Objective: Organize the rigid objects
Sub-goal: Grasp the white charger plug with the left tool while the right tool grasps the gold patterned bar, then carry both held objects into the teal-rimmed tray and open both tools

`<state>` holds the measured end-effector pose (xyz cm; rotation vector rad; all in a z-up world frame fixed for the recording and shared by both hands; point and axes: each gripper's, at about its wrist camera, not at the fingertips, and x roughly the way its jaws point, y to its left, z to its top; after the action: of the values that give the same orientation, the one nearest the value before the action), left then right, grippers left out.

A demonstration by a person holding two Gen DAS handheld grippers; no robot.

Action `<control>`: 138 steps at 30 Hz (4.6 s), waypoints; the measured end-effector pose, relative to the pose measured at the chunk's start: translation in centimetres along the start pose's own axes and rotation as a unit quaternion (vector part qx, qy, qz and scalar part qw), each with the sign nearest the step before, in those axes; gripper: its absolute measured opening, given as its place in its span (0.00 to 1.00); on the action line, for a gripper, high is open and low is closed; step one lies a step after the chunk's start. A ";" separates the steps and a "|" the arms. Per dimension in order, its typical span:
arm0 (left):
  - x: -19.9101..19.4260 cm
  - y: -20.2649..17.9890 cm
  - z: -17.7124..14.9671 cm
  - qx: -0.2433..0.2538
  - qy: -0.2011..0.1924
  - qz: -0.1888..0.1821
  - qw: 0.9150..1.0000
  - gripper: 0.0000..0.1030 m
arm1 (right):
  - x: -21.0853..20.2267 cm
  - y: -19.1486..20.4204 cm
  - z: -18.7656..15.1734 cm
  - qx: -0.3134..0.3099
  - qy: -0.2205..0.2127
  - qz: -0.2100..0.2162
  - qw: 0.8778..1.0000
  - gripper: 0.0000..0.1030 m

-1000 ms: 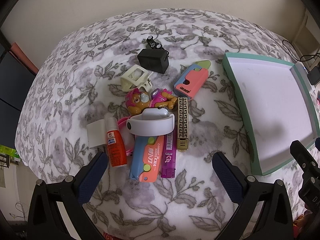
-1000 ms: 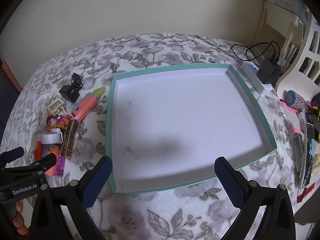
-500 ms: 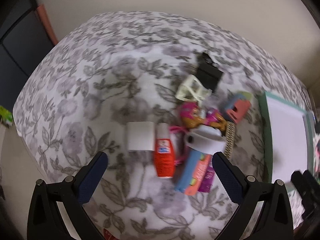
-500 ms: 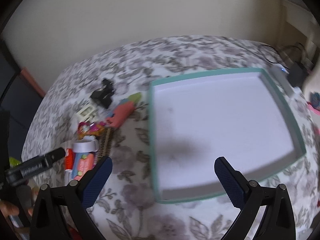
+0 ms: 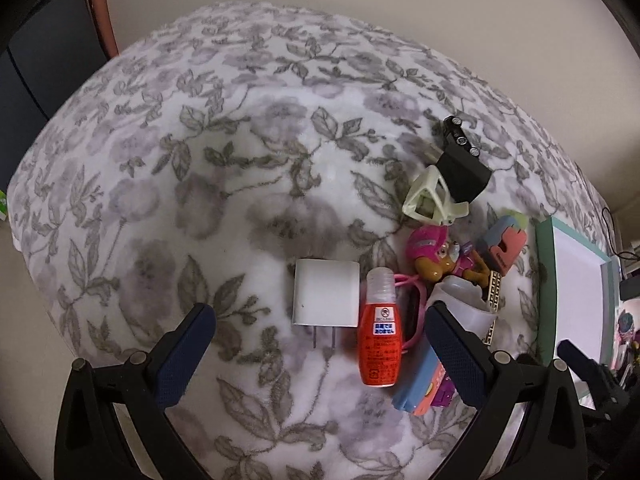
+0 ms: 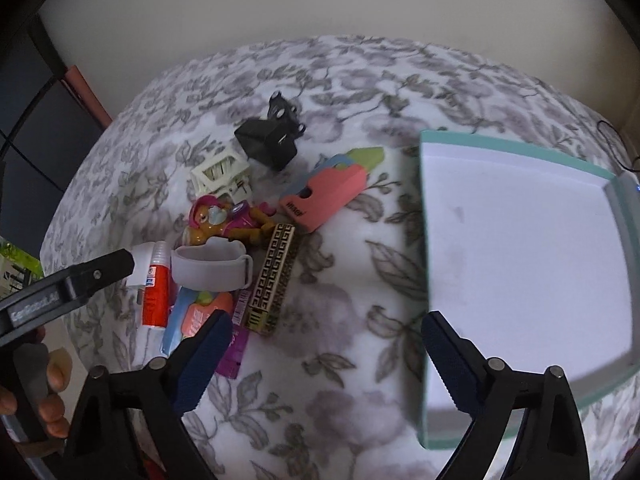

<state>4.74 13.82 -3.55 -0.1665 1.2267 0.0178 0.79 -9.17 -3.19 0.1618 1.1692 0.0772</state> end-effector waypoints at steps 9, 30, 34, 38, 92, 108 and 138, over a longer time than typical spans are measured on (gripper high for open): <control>1.9 1.6 1.0 -0.003 0.002 0.028 1.000 1.00 | 3.1 0.8 1.5 0.011 0.024 0.001 1.000 0.73; 4.5 1.2 1.1 0.027 0.025 0.035 0.999 0.72 | 4.4 1.5 2.1 0.011 0.029 0.017 0.999 0.33; 5.0 1.3 0.7 0.036 0.040 0.049 0.997 0.59 | 4.6 2.1 1.6 -0.003 0.042 0.016 0.999 0.27; 5.0 1.6 0.7 0.037 0.039 0.048 0.997 0.58 | 4.7 2.5 1.4 -0.017 0.042 0.005 0.999 0.26; -1.5 -24.9 -2.3 0.184 0.029 -0.001 0.983 0.43 | -4.4 -17.7 -0.5 0.256 -0.030 -0.031 0.966 0.16; 1.7 -30.1 -5.2 0.226 0.017 -0.066 0.972 0.43 | -4.5 -24.6 -2.0 0.325 -0.035 -0.116 0.938 0.16; 0.7 -26.1 -2.5 0.172 0.005 -0.068 0.983 0.71 | -5.1 -22.8 -1.4 0.272 -0.037 -0.168 0.947 0.38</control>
<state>5.30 -12.40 -2.00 0.0525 1.2065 -0.3121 -3.04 -32.27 -2.87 0.4455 1.1058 -0.5539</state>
